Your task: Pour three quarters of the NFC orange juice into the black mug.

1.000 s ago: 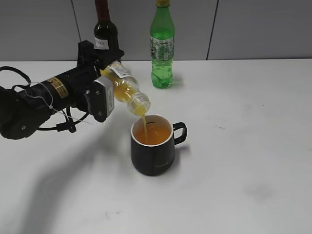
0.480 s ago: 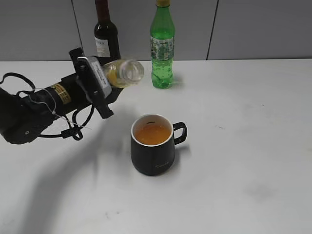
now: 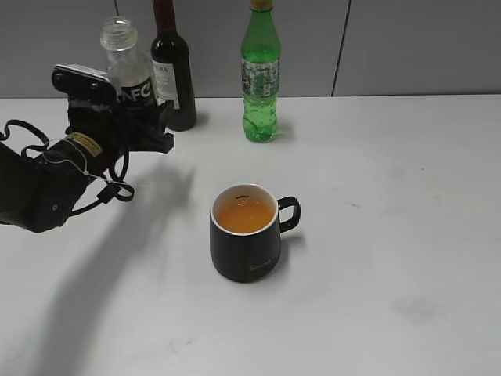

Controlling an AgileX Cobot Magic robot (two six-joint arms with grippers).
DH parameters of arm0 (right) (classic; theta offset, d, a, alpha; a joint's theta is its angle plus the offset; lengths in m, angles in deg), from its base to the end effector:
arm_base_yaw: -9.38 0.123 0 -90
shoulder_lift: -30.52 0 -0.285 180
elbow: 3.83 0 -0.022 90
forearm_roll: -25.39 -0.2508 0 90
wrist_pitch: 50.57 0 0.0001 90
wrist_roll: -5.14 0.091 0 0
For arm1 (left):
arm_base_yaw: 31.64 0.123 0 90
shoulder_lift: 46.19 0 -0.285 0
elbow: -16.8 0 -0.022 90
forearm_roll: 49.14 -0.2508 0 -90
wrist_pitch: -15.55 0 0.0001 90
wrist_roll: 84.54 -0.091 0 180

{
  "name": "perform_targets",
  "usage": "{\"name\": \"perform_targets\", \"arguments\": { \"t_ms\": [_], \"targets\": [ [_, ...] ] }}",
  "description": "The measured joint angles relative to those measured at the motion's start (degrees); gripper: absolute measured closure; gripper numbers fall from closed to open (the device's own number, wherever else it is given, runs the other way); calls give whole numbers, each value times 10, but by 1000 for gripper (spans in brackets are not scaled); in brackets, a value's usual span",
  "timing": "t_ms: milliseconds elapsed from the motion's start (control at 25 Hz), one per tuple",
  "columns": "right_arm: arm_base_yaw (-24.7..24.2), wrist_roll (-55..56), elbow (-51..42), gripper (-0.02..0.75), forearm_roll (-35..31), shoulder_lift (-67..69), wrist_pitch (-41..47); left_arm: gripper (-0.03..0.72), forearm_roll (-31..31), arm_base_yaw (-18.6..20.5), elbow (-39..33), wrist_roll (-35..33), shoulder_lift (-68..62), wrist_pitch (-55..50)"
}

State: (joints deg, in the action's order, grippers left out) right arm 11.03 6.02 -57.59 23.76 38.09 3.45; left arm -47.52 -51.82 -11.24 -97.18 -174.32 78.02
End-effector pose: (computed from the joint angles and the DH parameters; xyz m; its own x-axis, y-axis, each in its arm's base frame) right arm 0.0091 0.0024 0.2611 -0.4292 0.0197 -0.9030 -0.0358 0.9986 0.0388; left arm 0.3652 -0.1318 0.1207 0.0068 0.2170 -0.9762 0.3270 0.9220 0.2072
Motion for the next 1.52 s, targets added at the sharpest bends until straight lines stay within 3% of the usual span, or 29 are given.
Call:
{"name": "perform_targets", "arguments": {
  "t_ms": [240,560,1520],
  "targets": [
    [0,0,0,155,0,0,0,217,55,25,1,19,0,-38],
    [0,0,0,155,0,0,0,217,54,79,31,47,0,-89],
    [0,0,0,155,0,0,0,217,18,83,36,65,-90,-48]
  ]
}}
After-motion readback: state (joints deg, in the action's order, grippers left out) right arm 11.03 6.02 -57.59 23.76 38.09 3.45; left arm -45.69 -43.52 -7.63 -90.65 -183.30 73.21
